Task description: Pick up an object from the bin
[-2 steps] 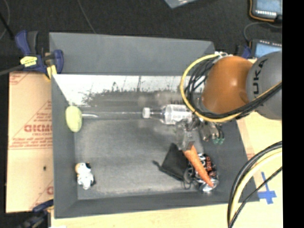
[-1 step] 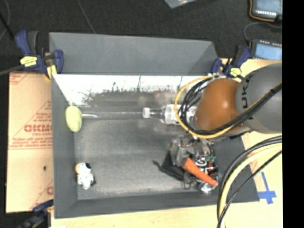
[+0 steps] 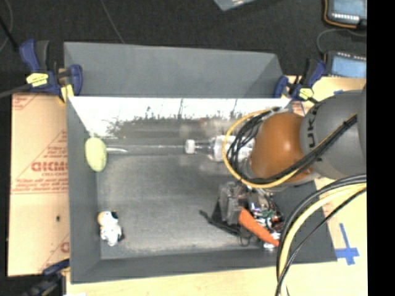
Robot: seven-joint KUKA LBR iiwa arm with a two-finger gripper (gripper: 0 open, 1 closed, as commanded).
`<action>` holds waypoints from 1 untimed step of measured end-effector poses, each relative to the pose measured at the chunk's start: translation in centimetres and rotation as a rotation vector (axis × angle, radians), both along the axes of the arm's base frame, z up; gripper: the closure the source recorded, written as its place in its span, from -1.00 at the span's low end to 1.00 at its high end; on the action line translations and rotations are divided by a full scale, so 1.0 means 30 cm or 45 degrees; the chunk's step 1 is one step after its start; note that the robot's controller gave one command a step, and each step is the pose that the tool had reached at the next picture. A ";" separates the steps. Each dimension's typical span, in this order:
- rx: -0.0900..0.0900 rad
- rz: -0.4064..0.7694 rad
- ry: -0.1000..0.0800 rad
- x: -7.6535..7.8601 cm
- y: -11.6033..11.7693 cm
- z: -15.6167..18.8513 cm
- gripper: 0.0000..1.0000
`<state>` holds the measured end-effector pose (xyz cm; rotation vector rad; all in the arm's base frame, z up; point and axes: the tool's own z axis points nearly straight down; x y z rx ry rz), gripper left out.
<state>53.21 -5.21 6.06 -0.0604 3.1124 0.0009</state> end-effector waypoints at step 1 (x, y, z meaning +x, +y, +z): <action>0.005 -0.188 0.006 0.061 0.022 0.036 1.00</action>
Offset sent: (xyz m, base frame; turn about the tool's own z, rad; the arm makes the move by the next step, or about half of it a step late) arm 0.0000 0.0000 0.0000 0.0000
